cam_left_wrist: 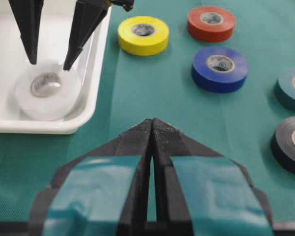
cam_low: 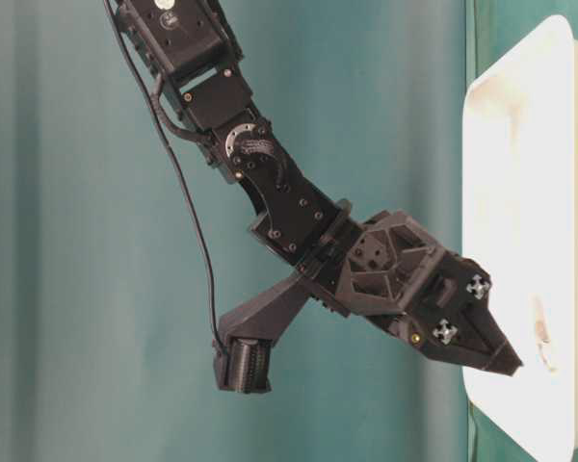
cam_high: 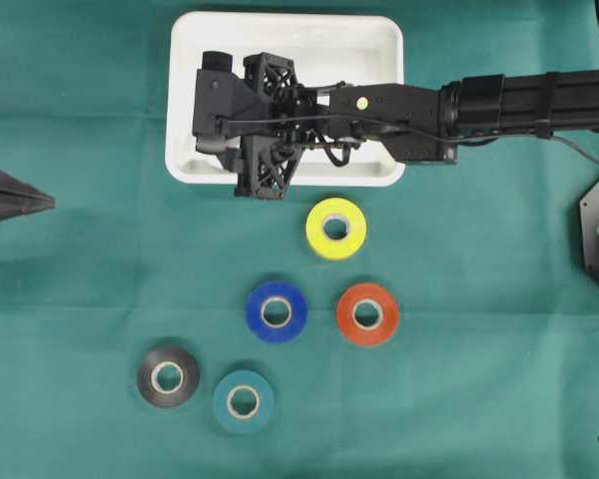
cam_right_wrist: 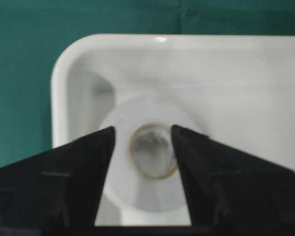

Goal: Put the tape into the white case with the right arm.
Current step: 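Lower the white tape into the tray and open the right gripper, then withdraw the right gripper to the right side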

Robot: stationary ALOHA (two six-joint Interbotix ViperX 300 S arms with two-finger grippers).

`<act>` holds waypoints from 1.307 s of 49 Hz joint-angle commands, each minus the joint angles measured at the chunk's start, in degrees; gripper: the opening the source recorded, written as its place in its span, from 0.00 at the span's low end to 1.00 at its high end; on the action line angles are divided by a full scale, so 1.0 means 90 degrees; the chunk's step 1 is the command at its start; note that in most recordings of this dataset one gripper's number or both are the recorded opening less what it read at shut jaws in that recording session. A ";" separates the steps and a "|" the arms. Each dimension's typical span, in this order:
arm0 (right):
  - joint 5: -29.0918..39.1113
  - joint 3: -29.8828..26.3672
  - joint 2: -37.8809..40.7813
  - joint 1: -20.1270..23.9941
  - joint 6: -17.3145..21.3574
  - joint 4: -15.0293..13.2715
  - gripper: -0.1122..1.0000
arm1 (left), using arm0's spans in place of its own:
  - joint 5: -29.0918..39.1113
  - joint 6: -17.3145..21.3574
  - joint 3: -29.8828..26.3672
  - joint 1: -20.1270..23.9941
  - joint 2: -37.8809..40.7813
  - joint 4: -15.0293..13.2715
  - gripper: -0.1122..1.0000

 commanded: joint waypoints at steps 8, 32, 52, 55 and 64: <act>-0.0039 -0.0078 -0.0176 0.0049 0.0010 -0.0010 0.28 | -0.0020 -0.0010 -0.0068 -0.0010 0.0049 0.0000 0.10; -0.0078 0.1611 -0.1670 0.0068 0.0010 0.0010 0.28 | -0.0020 0.0000 -0.0039 -0.0010 -0.0127 0.0000 0.10; -0.1963 0.4346 -0.3887 -0.0010 0.0020 0.0010 0.27 | -0.0020 -0.0010 -0.0020 0.0000 -0.0205 0.0000 0.10; -0.2324 0.4775 -0.4209 -0.0029 0.0020 0.0010 0.27 | -0.0020 -0.0010 -0.0029 -0.0010 -0.0195 0.0000 0.10; -0.3008 0.5762 -0.5166 -0.0039 0.0039 0.0176 0.27 | -0.0020 -0.0010 -0.0020 -0.0010 -0.0195 0.0000 0.10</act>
